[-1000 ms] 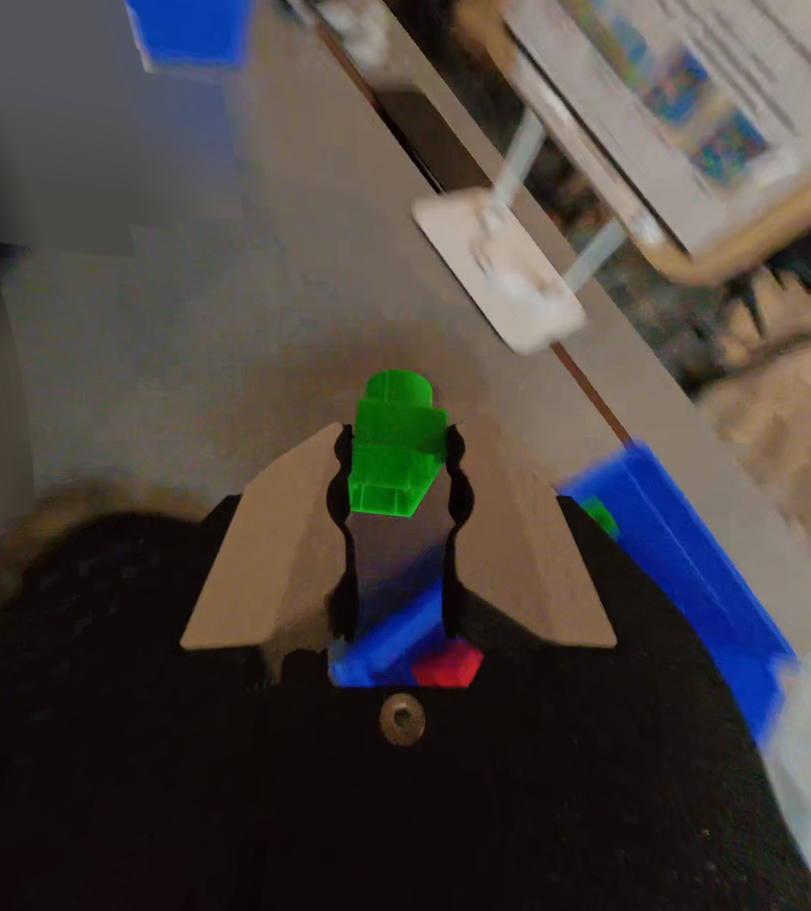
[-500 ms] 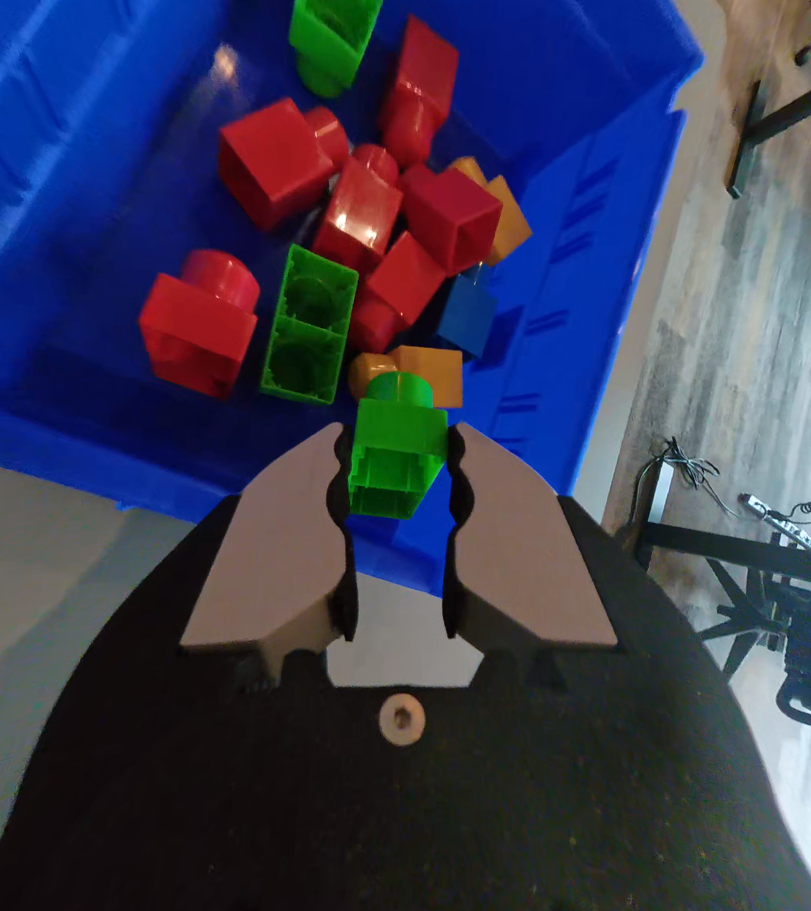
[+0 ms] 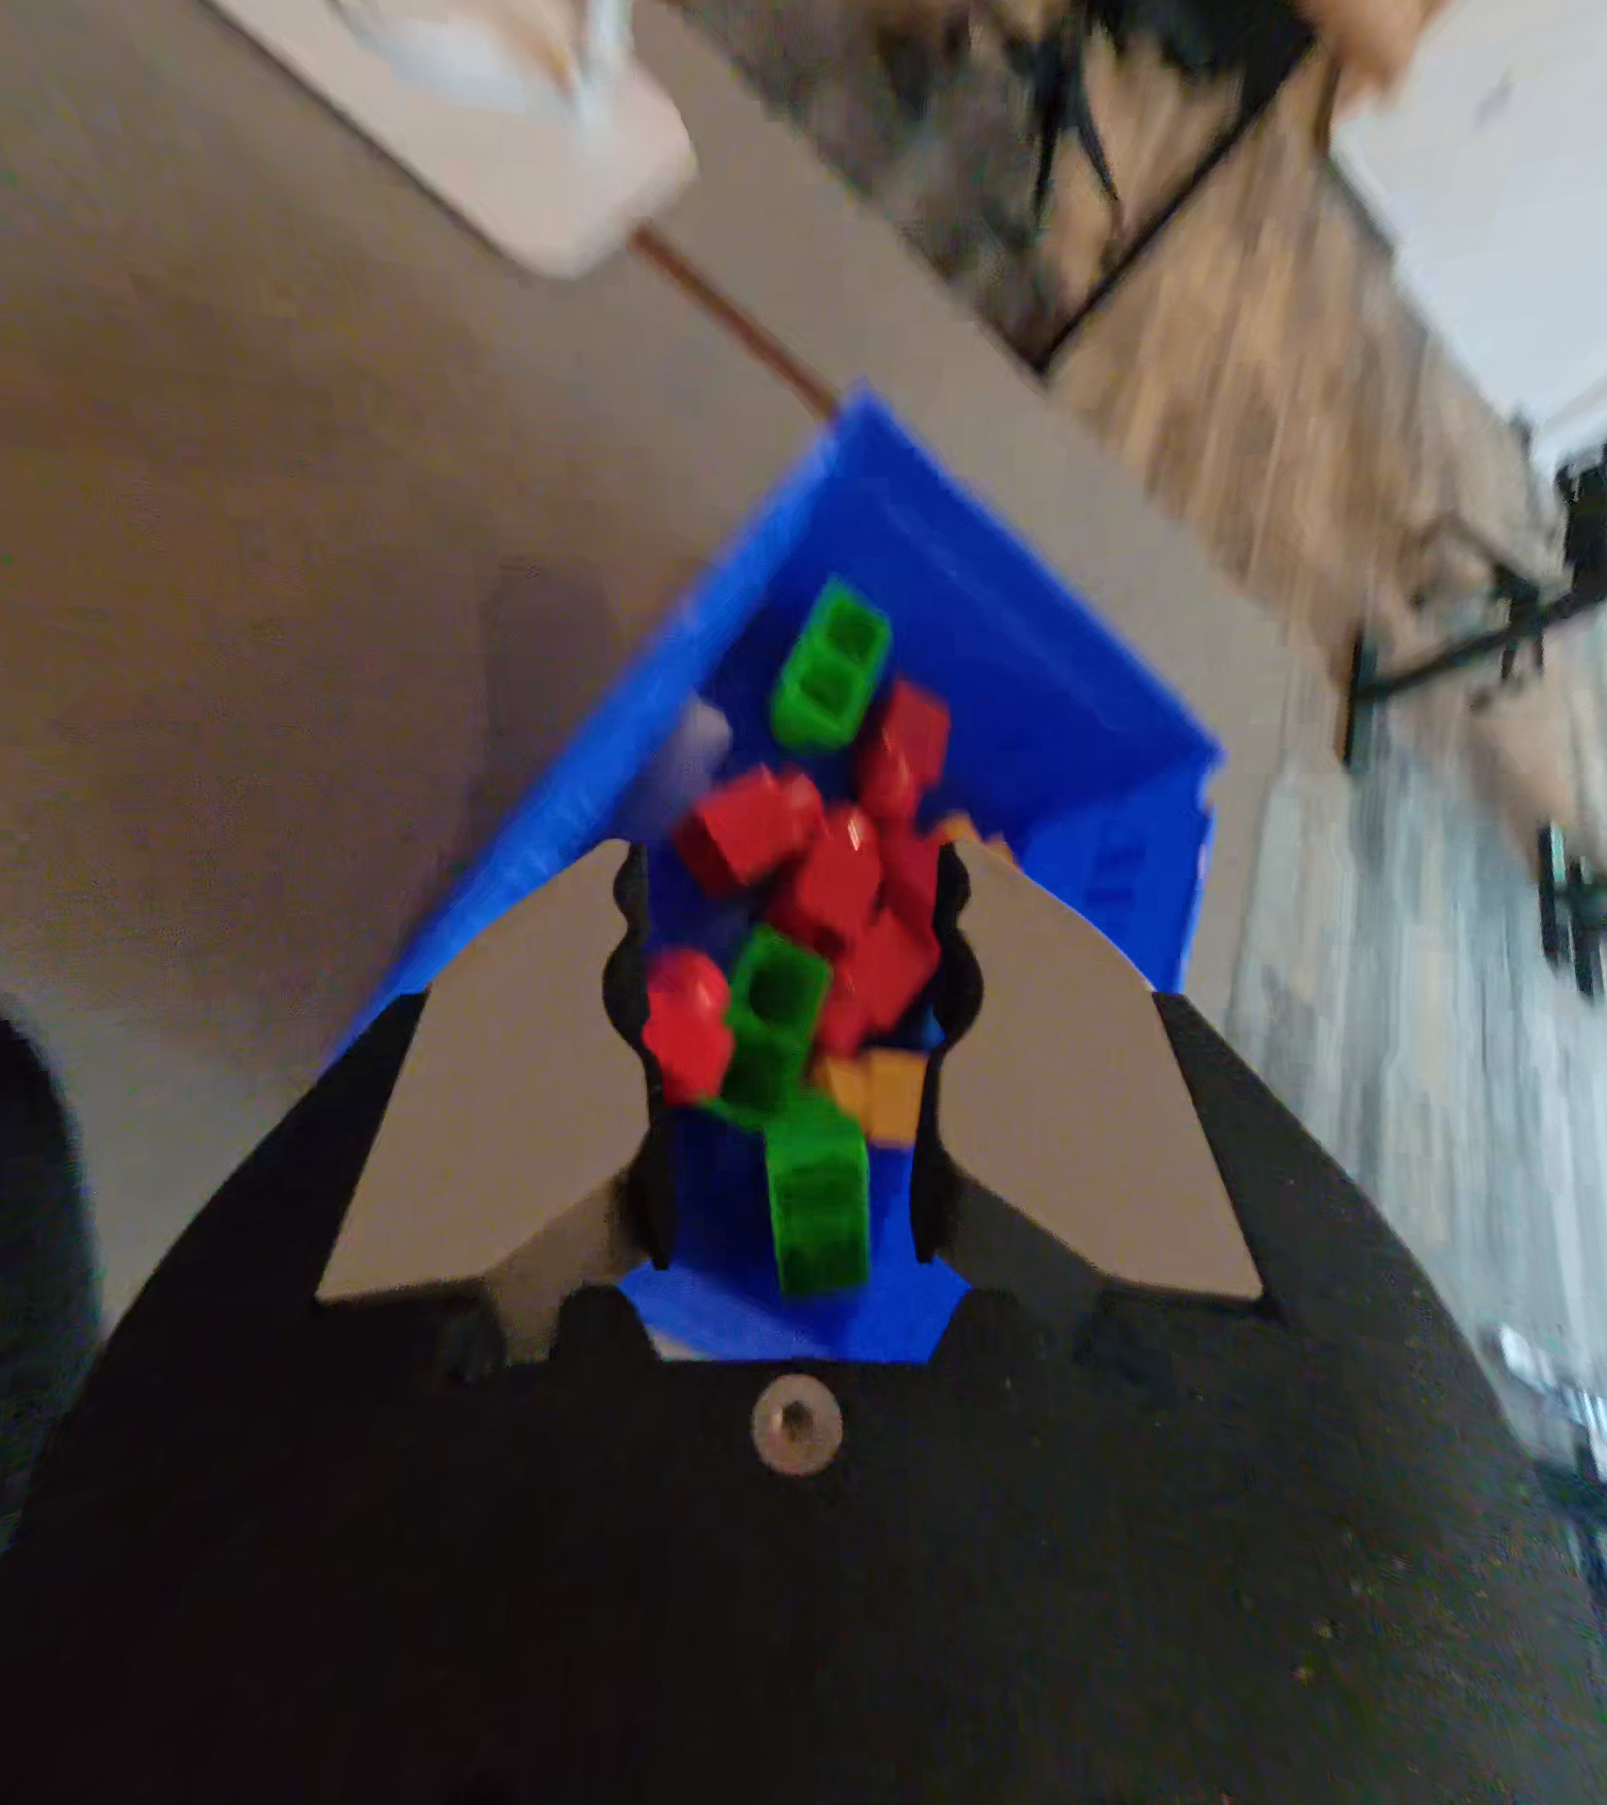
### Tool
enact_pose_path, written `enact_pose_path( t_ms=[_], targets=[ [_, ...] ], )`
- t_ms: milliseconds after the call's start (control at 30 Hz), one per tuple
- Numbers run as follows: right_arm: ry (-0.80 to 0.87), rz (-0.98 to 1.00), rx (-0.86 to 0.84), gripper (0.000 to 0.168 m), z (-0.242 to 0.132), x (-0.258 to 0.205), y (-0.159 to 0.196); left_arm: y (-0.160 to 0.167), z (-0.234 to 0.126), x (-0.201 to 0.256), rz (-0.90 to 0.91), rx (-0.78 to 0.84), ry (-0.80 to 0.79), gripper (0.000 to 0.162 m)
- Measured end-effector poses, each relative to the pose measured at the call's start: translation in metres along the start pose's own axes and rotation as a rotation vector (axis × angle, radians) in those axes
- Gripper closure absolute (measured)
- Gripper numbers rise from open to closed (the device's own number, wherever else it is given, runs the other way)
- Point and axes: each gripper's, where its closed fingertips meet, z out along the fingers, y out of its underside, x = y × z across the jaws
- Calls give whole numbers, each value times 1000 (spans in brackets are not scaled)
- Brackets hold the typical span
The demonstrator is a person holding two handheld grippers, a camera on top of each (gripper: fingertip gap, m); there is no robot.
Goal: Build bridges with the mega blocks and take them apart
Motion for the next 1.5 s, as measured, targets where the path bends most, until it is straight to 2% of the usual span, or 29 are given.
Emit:
enact_pose_path(
  t_ms=[100,167,300,433,533,600,667,733,867,1000,1133,1333,1500],
  targets=[
    [-77,-44,251,115,-12,-36,-74,-1,-1,-1,2,5,-8,118],
    [-163,-55,393,116,-15,-72,-112,-3,-3,-1,3,13,-13,118],
    [-269,-80,507,115,-1,-135,-141,-8,-7,-4,-3,31,-31,119],
    [-321,-49,510,114,31,-173,-139,-11,-18,-12,-19,-3,-111,118],
    [-317,-108,449,113,53,-188,-125,-18,-54,-33,4,-84,-308,114],
    [-331,-136,420,113,60,-196,-118,-27,-100,-54,49,-131,-515,115],
    [-348,-122,425,113,61,-199,-117,-35,-161,-79,75,-182,-758,118],
    [-369,-107,426,113,62,-201,-116,-37,-222,-99,31,-225,-942,120],
    [-370,-94,410,113,64,-200,-112,6,-299,-137,-236,-370,-1069,114],
    [-365,-98,423,113,60,-199,-114,62,-315,-164,-438,-502,-1043,108],
    [-350,-86,435,113,57,-194,-115,111,-333,-181,-522,-682,-1110,105],
    [-364,-71,438,114,57,-194,-115,138,-329,-187,-580,-749,-1094,101],
    [-359,-91,431,114,58,-196,-114,146,-356,-184,-567,-868,-1187,102]
  ],
)
